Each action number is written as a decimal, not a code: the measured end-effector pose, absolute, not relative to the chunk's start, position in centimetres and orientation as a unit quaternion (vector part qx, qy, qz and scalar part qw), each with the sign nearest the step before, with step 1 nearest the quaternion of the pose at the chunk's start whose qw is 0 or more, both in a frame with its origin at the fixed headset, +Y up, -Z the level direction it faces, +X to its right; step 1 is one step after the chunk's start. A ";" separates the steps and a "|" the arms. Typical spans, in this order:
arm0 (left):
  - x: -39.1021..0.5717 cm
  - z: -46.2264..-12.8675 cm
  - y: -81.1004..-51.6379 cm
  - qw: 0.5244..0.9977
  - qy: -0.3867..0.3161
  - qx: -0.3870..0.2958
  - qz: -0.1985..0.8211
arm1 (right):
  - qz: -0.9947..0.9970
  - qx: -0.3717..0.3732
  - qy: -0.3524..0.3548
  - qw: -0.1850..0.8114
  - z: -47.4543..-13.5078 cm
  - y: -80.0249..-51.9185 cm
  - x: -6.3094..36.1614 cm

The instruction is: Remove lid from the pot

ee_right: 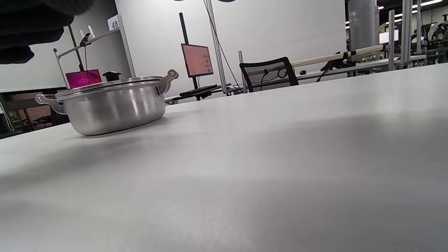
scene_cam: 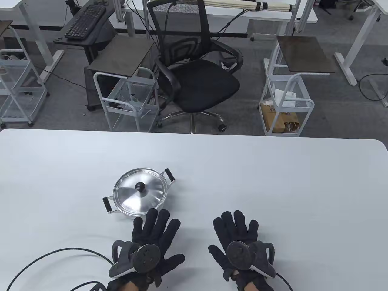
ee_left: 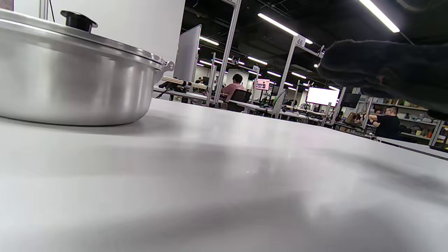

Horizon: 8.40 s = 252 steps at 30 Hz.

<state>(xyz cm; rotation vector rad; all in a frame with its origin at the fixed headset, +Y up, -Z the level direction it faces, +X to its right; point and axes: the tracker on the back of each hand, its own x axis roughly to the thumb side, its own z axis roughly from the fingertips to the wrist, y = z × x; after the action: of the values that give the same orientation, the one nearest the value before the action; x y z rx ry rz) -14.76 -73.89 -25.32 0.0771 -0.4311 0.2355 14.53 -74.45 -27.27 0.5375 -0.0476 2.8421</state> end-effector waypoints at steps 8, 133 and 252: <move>-15.4 -25.3 -73.8 0.968 -0.205 0.057 0.136 | 0.974 0.175 -0.019 0.142 -27.3 -74.3 14.8; -25.5 -30.3 -80.3 0.823 0.108 -0.176 0.530 | 0.965 0.239 0.008 0.110 -30.4 -68.4 2.4; -25.3 -30.1 -80.3 0.809 0.103 -0.193 0.546 | 0.998 -0.031 0.038 0.028 -32.0 -76.0 20.4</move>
<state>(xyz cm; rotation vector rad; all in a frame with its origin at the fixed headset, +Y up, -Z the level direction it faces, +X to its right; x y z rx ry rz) -25.31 -80.27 -30.07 -0.4127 0.2195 1.1665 20.36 -76.03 -31.99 -0.0961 0.1166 3.0819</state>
